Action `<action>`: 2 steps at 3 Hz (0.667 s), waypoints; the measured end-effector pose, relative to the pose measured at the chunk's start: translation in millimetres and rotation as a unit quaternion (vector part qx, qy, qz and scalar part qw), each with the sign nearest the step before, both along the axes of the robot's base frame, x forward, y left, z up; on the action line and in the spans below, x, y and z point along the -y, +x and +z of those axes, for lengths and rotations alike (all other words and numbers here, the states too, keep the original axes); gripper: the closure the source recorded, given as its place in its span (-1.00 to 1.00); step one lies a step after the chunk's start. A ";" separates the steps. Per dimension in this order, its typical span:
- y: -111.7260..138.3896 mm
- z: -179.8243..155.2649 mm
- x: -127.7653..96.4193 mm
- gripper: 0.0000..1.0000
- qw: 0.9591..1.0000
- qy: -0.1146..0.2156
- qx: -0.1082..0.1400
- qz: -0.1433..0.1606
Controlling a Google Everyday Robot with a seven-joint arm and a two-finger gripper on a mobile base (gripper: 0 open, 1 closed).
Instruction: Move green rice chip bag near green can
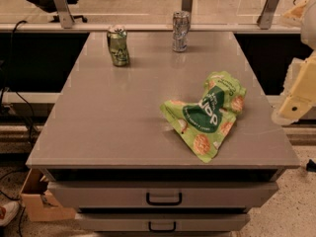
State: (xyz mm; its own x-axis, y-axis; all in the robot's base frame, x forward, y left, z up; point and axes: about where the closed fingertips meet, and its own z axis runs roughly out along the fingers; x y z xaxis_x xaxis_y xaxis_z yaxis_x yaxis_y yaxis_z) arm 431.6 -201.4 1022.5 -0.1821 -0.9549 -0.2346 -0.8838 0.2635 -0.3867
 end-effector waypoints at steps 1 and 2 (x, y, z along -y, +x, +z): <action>0.0 0.1 0.0 -1.00 1.000 0.000 0.000 0.000; 9.0 -9.0 -7.1 -1.00 0.999 0.014 0.009 0.035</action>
Offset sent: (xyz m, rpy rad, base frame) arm 0.0314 0.0198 -0.0397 0.0925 -0.0359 0.2263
